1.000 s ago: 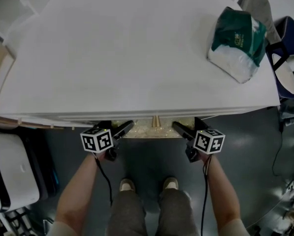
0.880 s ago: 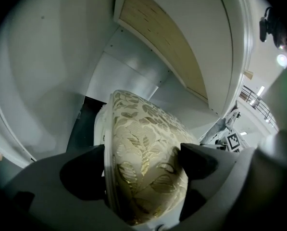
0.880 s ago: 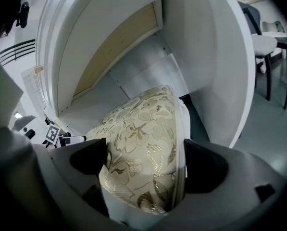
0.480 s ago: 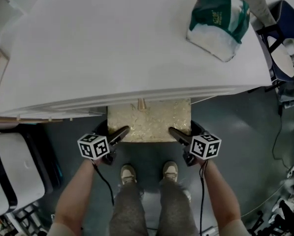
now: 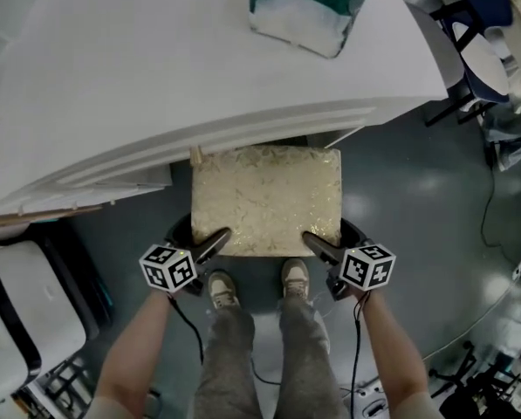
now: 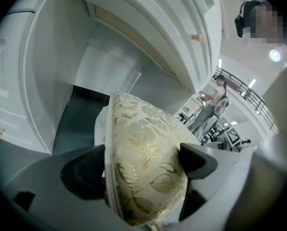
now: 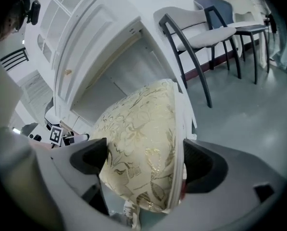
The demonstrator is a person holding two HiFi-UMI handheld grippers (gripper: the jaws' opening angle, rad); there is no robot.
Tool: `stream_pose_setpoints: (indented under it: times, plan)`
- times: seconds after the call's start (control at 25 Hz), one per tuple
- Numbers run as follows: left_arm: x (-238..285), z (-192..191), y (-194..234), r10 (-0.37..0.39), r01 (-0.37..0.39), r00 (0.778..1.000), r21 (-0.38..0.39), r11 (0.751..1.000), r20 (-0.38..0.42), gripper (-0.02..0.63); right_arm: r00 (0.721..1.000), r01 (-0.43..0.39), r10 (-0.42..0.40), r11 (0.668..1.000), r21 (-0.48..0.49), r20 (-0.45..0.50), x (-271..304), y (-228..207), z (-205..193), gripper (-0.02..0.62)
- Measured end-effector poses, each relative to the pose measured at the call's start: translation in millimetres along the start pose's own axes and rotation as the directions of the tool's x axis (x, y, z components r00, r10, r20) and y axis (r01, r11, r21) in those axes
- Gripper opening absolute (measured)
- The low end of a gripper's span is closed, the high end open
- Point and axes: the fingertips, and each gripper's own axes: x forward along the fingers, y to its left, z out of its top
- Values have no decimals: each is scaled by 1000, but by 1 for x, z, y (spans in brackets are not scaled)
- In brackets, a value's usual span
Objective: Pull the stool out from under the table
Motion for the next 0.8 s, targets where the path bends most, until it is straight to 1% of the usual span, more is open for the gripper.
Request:
stream_pose_setpoints:
  times: [0.28,0.52,0.68,0.8]
  plan:
    - [23,-23,-57,-70,71,997,46,996,-34,502,997,55,-59,994,91,46,-64,-35,-32,515]
    - [66,-36,-117,-158,167,984,116,979,-80,499,985,109,-130,977,185,110,-123,-80,-54,515]
    - [95,-57,-163,-214,235,967,159,959,-139,499,975,135,-170,964,228,142,-168,-111,-76,515]
    - [114,-71,-195,-272,310,941,194,931,-201,499,961,160,-213,949,274,176,-202,-124,-100,515]
